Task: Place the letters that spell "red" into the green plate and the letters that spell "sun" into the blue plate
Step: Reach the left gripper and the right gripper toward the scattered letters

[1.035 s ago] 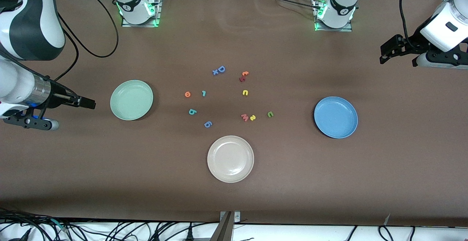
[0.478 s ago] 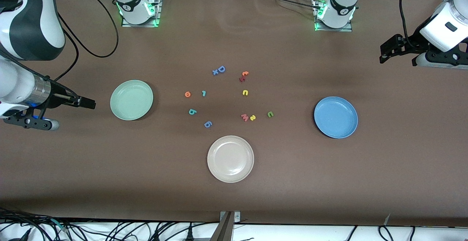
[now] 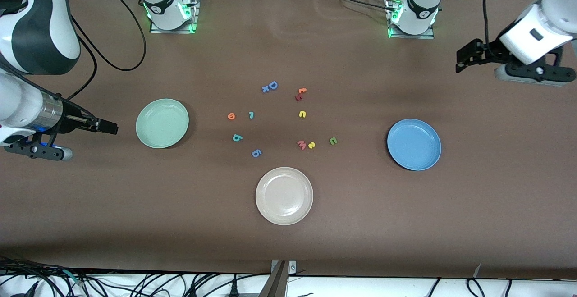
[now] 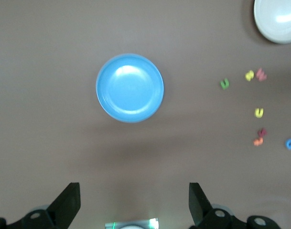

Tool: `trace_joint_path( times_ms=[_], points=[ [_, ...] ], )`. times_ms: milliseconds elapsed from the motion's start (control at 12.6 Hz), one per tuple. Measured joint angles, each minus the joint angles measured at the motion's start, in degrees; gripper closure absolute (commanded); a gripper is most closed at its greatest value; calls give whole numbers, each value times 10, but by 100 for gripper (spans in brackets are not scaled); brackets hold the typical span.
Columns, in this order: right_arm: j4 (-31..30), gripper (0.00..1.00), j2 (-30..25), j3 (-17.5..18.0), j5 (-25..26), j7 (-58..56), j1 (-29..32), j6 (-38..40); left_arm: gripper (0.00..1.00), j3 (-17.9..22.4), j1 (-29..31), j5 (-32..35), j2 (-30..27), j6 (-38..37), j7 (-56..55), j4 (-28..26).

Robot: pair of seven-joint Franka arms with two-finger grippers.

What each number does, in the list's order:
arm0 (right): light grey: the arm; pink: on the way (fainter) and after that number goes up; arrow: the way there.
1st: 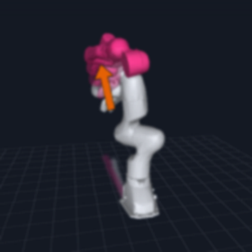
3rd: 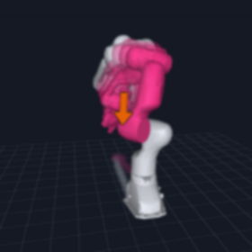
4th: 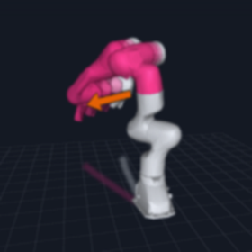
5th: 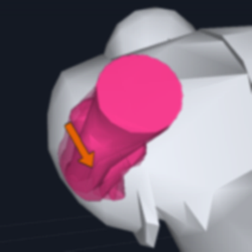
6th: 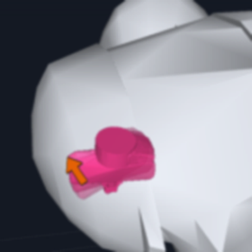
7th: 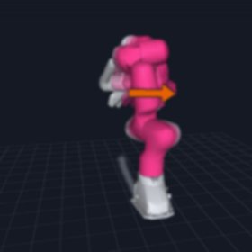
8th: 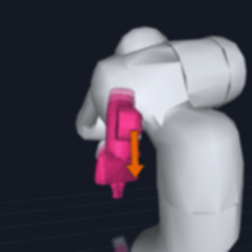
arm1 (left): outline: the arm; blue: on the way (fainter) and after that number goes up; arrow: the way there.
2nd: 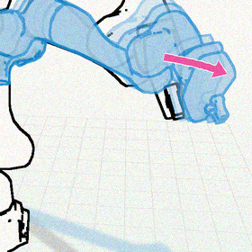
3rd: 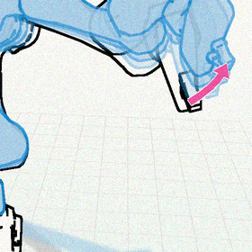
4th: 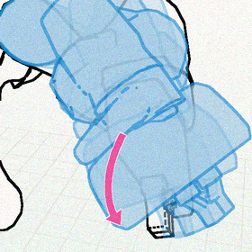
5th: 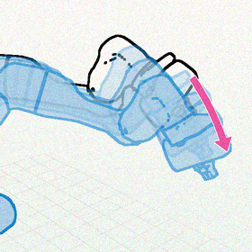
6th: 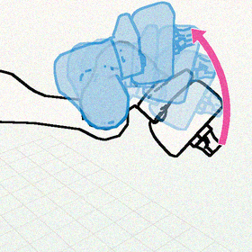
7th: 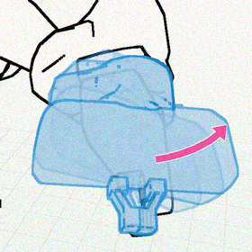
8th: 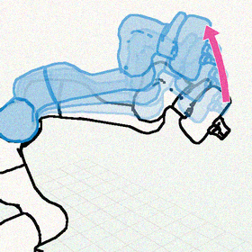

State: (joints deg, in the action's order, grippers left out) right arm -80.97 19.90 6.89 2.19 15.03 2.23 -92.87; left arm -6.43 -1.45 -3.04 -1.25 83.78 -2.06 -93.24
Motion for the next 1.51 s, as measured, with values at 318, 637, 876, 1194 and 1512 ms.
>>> trace_joint_path(
  times_ms=[318,637,876,1194,1512],
  points=[
    [-1,1,0,0,0,0,0,0,0,-41,-7,-1,54,-9,0,-1],
    [-3,1,0,0,0,1,0,0,0,-83,-20,-4,130,15,-1,-2],
    [-5,1,0,1,0,7,0,0,0,-85,-47,-18,186,89,-1,-3],
    [-16,1,1,30,0,85,-10,-3,0,-86,-92,-18,260,218,-3,-6],
    [-53,1,9,98,-1,218,-20,-67,0,-87,-146,-18,325,342,-5,-8]
  ],
)
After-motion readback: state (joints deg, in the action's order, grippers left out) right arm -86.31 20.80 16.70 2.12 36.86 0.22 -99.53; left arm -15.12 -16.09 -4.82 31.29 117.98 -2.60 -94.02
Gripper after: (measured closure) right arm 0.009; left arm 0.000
